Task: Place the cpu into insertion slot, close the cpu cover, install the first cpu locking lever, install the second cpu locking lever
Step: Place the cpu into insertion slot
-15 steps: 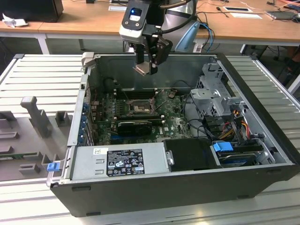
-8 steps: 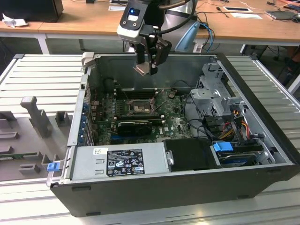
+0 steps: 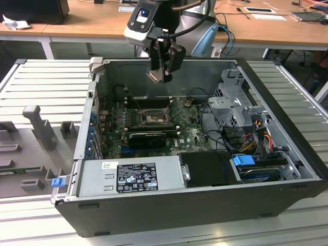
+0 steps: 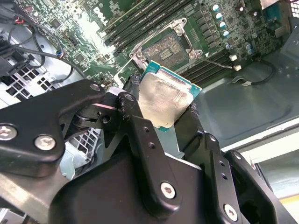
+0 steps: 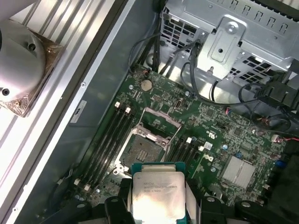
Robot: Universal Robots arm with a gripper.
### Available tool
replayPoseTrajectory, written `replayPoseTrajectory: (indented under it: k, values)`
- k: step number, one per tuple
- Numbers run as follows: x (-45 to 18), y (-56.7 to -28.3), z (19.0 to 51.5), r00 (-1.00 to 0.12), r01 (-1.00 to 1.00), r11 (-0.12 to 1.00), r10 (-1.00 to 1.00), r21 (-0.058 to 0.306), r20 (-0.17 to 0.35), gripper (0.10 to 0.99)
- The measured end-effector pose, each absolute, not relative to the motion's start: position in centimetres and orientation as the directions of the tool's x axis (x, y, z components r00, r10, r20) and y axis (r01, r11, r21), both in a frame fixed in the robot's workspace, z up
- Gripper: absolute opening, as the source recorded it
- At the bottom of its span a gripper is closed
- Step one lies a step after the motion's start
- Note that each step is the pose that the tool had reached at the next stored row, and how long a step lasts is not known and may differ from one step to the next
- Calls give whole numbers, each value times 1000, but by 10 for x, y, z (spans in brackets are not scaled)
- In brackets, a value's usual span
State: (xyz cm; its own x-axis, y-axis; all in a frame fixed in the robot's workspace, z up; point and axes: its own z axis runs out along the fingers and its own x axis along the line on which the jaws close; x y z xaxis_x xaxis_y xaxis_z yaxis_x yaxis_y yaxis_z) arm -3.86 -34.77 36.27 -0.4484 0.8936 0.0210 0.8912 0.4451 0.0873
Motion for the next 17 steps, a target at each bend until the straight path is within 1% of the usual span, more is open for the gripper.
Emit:
replayPoseTrajectory:
  k: [12,17]
  values:
    - [-39,-348,357,-441,895,438,897,86,21,541]
    - [-39,-348,356,-388,919,385,921,86,21,541]
